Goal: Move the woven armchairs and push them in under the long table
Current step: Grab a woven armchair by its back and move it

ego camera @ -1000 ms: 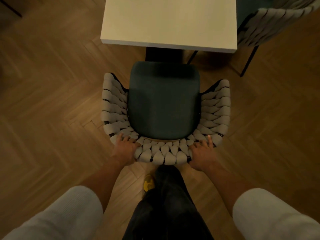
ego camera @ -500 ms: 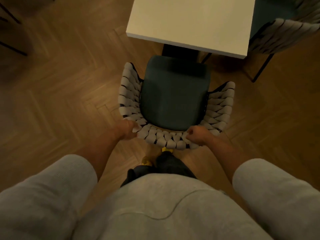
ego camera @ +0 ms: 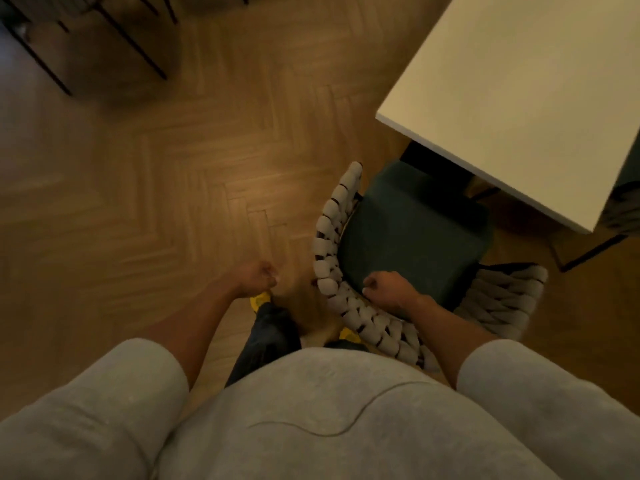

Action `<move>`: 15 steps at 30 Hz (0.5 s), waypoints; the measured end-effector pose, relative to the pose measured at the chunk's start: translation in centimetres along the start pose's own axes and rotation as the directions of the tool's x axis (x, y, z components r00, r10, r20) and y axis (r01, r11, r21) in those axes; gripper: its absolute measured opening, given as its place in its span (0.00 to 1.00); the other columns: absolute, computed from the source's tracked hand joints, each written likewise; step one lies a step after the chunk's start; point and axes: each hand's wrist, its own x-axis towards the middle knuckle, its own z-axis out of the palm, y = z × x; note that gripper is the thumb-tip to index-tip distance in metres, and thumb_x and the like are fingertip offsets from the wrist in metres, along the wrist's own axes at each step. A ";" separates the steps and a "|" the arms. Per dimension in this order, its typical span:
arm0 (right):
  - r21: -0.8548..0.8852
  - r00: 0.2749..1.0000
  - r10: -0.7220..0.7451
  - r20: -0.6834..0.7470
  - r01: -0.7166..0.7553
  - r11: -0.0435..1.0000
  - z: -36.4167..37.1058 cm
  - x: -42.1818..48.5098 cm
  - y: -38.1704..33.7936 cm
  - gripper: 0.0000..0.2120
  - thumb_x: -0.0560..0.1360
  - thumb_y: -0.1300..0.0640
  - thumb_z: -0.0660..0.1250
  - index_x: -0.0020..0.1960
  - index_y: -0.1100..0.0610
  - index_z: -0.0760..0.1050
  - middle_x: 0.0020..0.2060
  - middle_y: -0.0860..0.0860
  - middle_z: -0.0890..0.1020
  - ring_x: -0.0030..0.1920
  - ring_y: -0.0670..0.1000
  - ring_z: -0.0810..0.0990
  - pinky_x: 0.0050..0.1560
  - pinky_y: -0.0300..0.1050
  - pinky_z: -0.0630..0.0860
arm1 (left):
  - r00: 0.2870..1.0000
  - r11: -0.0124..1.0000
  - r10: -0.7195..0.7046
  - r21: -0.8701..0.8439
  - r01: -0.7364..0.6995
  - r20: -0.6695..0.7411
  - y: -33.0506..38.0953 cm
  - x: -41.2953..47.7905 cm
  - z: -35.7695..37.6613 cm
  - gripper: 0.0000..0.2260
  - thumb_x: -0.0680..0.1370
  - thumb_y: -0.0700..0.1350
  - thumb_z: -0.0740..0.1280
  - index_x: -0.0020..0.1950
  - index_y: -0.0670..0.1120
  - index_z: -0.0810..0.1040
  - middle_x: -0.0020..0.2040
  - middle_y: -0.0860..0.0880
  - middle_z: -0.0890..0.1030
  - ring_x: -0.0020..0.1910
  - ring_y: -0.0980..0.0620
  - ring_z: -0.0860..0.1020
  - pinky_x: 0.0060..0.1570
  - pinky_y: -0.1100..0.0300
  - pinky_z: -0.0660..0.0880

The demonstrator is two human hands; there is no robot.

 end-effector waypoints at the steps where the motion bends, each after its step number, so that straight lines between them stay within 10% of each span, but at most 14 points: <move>1: -0.011 1.000 -0.013 -0.013 0.013 1.000 -0.8 0.9 -1.5 0.15 0.80 0.50 0.64 0.62 0.55 0.80 0.58 0.54 0.83 0.59 0.57 0.80 0.61 0.55 0.78 | 1.000 0.999 -0.011 -0.044 0.010 -0.016 -1.1 -0.1 -1.2 0.15 0.83 0.51 0.66 0.66 0.45 0.79 0.60 0.47 0.79 0.56 0.52 0.75 0.55 0.59 0.69; 8: -0.094 0.990 -0.069 -0.126 0.057 0.994 -5.5 7.9 -14.0 0.12 0.81 0.51 0.61 0.59 0.56 0.78 0.49 0.54 0.83 0.46 0.54 0.80 0.45 0.51 0.79 | 0.995 0.983 -0.049 -0.182 0.033 -0.084 -11.1 1.1 -10.0 0.18 0.83 0.54 0.65 0.68 0.46 0.78 0.65 0.46 0.79 0.65 0.47 0.76 0.64 0.54 0.71; 15: -0.026 0.990 -0.095 -0.107 0.093 0.995 -8.0 14.8 -26.3 0.17 0.83 0.49 0.63 0.69 0.55 0.76 0.64 0.52 0.79 0.63 0.54 0.78 0.62 0.49 0.76 | 0.993 0.974 -0.080 -0.220 0.060 -0.086 -19.7 2.6 -19.2 0.18 0.83 0.54 0.66 0.69 0.45 0.78 0.65 0.47 0.79 0.64 0.46 0.76 0.64 0.53 0.72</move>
